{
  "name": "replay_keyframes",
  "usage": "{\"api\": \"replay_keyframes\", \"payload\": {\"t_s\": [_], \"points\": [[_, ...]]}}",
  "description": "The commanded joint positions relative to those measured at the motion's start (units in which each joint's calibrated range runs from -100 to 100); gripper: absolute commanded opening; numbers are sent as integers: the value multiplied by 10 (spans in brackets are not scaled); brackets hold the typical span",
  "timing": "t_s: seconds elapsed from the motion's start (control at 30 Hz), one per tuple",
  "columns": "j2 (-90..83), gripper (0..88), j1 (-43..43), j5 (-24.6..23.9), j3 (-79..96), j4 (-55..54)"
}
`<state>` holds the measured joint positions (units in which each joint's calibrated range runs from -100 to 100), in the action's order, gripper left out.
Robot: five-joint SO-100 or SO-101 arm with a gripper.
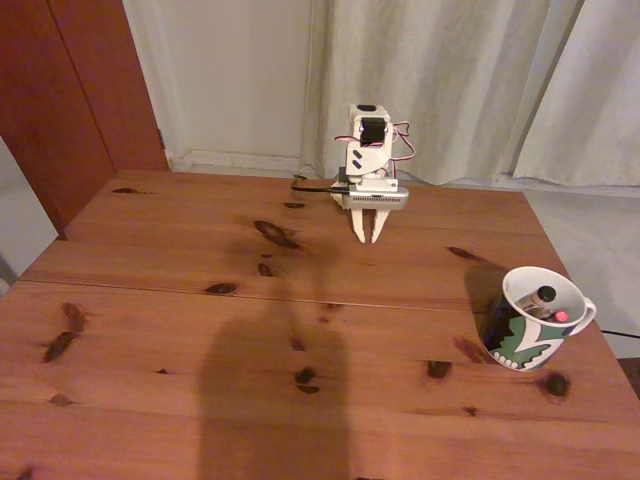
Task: Clean up the desk and place the pens and markers into the cup
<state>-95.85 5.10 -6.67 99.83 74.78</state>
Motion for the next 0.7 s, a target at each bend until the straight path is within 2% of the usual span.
{"api": "replay_keyframes", "payload": {"t_s": [0.0,0.1,0.33,0.43,0.67], "points": [[1,68,-2,5,-3,7],[1,111,-2,5,-3,7],[1,340,-2,4,-3,7],[1,373,-2,1,-2,7],[1,376,-1,4,-2,7]]}}
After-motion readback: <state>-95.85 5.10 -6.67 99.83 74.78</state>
